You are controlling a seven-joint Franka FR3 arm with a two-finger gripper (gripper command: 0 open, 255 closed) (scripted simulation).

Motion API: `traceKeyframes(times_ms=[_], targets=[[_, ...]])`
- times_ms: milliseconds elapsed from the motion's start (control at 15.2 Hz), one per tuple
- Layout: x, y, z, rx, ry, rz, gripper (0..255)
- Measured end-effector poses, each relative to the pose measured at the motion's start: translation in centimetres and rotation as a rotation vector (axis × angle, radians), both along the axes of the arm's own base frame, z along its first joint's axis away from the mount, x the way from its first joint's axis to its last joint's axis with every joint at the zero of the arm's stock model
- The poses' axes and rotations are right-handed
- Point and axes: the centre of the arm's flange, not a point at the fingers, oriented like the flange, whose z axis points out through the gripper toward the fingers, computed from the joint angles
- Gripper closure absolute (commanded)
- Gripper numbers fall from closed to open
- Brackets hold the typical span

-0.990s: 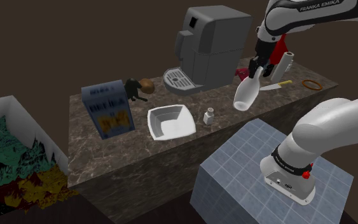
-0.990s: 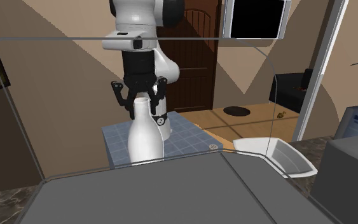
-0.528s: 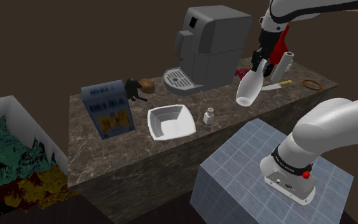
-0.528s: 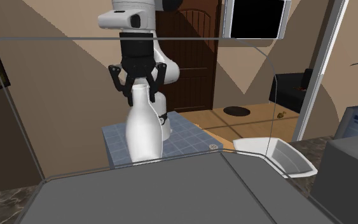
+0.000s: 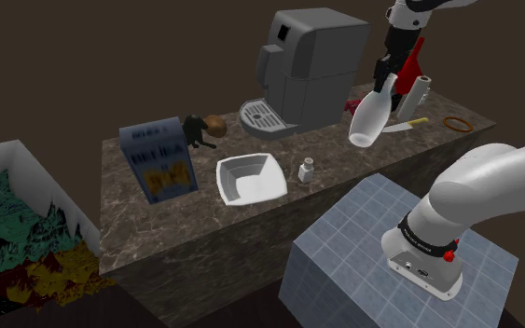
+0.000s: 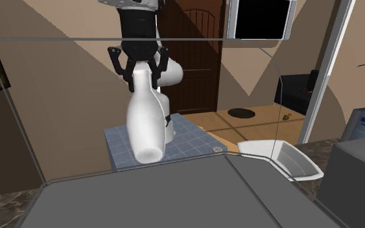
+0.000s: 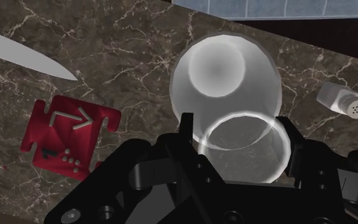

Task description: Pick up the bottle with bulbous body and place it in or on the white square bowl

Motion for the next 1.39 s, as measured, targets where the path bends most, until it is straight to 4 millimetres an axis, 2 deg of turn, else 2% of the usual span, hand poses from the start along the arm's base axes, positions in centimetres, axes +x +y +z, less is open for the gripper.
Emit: traceKeyframes(times_ms=[264, 462, 1386], targets=[[0.3, 0.4, 1.6, 0.0, 0.0, 0.0, 255], [1.7, 3.4, 2.7, 0.0, 0.0, 0.001, 255], [8.1, 20.3, 6.4, 0.0, 0.0, 0.001, 255]])
